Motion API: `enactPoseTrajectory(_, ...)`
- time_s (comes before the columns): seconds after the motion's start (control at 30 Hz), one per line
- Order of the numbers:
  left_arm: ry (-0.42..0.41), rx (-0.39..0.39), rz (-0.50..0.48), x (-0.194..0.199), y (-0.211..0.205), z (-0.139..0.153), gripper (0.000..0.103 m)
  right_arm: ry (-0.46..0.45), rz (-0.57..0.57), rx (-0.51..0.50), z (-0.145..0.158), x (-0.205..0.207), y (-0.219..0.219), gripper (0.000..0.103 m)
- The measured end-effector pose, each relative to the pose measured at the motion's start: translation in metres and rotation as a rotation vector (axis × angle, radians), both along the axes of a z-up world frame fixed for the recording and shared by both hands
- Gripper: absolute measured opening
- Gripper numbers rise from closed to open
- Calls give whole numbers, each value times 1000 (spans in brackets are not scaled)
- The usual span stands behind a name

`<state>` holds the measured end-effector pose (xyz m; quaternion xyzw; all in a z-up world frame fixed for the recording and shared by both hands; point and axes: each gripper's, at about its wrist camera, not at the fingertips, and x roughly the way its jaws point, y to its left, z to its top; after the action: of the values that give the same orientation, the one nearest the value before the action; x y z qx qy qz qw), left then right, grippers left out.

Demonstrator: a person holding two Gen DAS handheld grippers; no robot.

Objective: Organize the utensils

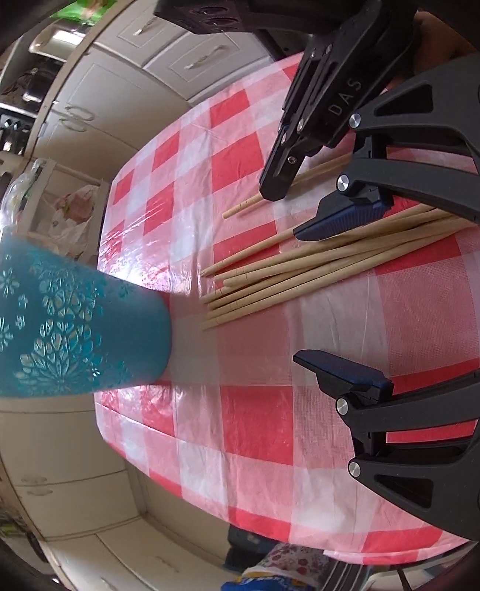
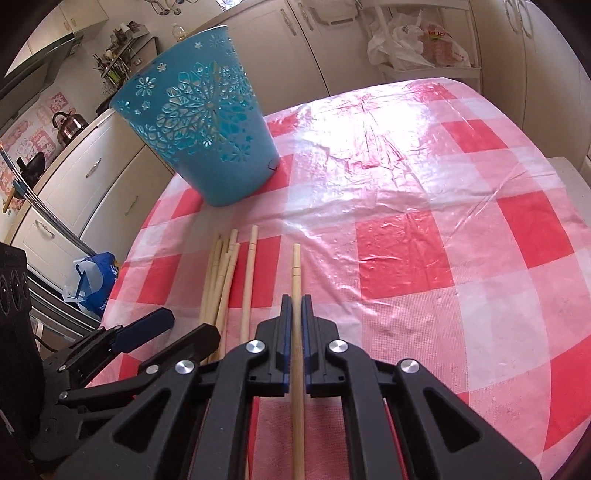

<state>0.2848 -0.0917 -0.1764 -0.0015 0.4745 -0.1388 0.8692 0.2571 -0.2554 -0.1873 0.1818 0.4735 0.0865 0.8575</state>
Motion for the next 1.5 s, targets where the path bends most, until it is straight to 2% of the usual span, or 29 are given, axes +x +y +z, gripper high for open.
enactPoseTrajectory(0.03,-2,6,-6,0,0,0,58,-1,0,-1,0,0,0,6)
enactPoseTrajectory(0.07,-5,10,-12,0,0,0,53,-1,-1,-2,0,0,0,6)
enactPoseTrajectory(0.1,-6,12,-13,1,3,0,42,-2,-1,-3,0,0,-1,6)
enactPoseTrajectory(0.13,-6,7,-14,2,6,0,38,-2,0,-5,1,0,0,6)
enactPoseTrajectory(0.23,19,-48,-6,9,22,0,19,-3,-2,-9,1,-1,0,6)
enactPoseTrajectory(0.3,46,-106,-10,14,33,-1,14,-4,-3,-15,1,0,2,6)
enactPoseTrajectory(0.53,63,-185,-51,18,46,-5,12,-3,7,-31,1,1,4,6)
enactPoseTrajectory(0.67,82,-223,-54,20,54,-6,5,-6,11,-31,1,0,4,6)
enactPoseTrajectory(0.87,75,-199,-51,19,62,-5,5,-11,11,-31,1,0,3,6)
enactPoseTrajectory(0.97,66,-208,-42,17,68,-1,5,-12,10,-32,0,-1,4,6)
enactPoseTrajectory(1.07,82,-255,-27,19,74,1,5,-12,9,-34,1,-1,4,6)
enactPoseTrajectory(1.33,101,-261,33,26,86,-6,5,-10,17,-40,1,0,6,6)
enactPoseTrajectory(1.43,116,-255,40,28,88,-8,6,-5,37,-68,2,2,9,7)
enactPoseTrajectory(1.5,117,-208,33,28,83,-6,6,-3,53,-94,4,2,13,8)
